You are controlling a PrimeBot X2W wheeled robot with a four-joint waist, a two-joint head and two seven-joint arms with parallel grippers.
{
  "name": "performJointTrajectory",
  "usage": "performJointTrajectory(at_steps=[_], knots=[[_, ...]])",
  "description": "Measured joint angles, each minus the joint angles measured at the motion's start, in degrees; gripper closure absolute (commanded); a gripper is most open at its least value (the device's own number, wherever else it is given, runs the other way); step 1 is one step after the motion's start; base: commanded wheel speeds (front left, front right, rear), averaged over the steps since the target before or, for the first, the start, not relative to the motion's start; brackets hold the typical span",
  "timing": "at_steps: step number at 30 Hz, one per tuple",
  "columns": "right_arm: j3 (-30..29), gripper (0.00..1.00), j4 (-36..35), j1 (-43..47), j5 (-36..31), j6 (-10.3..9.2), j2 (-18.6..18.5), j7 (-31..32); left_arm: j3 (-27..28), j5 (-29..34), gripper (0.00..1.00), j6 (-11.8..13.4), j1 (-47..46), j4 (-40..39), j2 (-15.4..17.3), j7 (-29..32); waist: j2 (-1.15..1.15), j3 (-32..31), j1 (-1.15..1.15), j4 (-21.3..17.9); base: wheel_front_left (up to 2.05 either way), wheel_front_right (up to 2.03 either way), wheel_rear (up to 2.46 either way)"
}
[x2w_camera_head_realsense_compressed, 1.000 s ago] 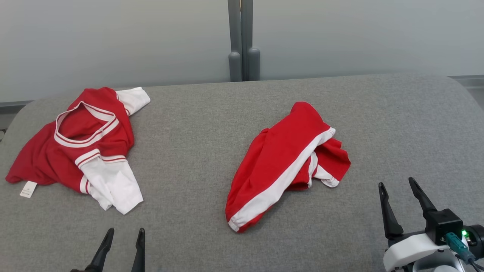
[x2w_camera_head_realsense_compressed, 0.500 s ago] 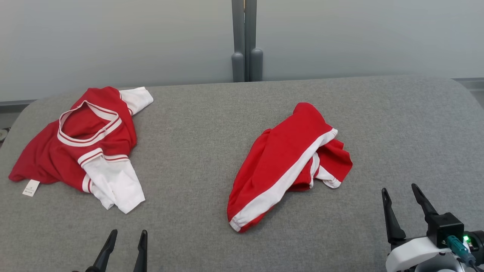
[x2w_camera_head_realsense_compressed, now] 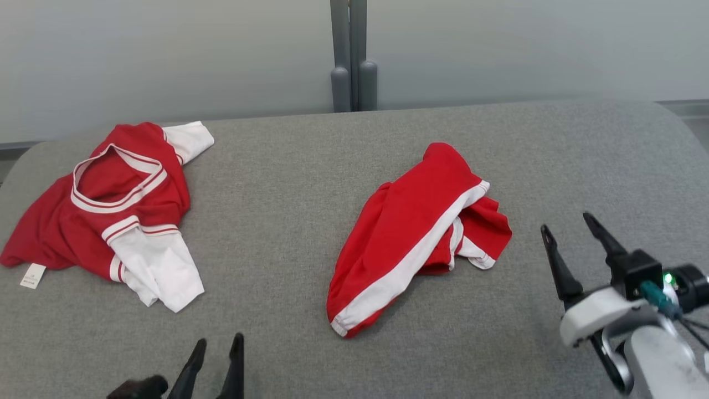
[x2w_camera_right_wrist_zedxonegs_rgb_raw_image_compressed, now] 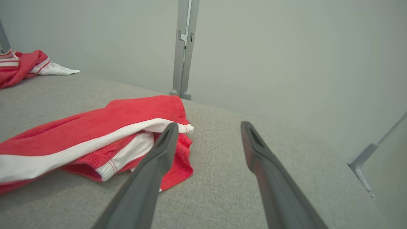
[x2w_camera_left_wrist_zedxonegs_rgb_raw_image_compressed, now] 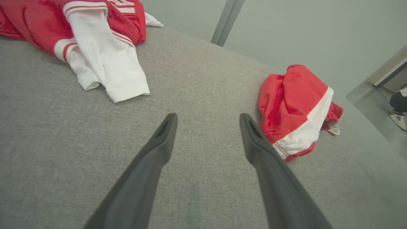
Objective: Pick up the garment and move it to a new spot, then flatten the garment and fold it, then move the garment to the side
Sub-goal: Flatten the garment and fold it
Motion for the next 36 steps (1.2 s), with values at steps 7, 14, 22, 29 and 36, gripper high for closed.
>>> performJointTrajectory(at_steps=[7, 14, 22, 29, 36], knots=[[14.2, 0.00, 6.6, -17.3, 6.2, 0.01, -9.5, 7.0, -6.6, -3.7, 0.00, -0.2, -5.5, -3.3, -0.7, 12.2, 0.00, 4.5, 0.00, 0.7, 0.00, 0.00, 0.00], [31.0, 0.00, 12.0, -28.1, 19.4, 0.01, -18.9, 14.4, -12.0, -7.7, 0.00, -0.2, -9.6, -5.2, -1.9, 19.0, 0.00, 8.9, 0.00, 3.2, 0.00, 0.00, 0.00], [36.6, 0.00, 14.8, -35.4, 26.5, 0.01, -23.6, 15.7, -16.1, -9.7, 0.00, -0.2, -13.9, -4.5, -2.3, 20.6, 0.00, 12.6, 0.00, 6.2, 0.00, 0.00, 0.00], [42.4, 0.00, 15.5, -37.9, 33.4, 0.01, -25.1, 17.5, -18.6, -10.8, 0.00, -0.2, -17.3, -1.4, -2.6, 19.6, 0.00, 15.6, 0.00, 8.4, 0.00, 0.00, 0.00], [46.3, 0.00, 16.7, -39.5, 37.0, 0.01, -25.7, 16.8, -21.0, -12.7, 0.00, -0.2, -19.0, 1.3, -2.8, 18.6, 0.00, 16.7, 0.00, 8.8, 0.00, 0.00, 0.00]])
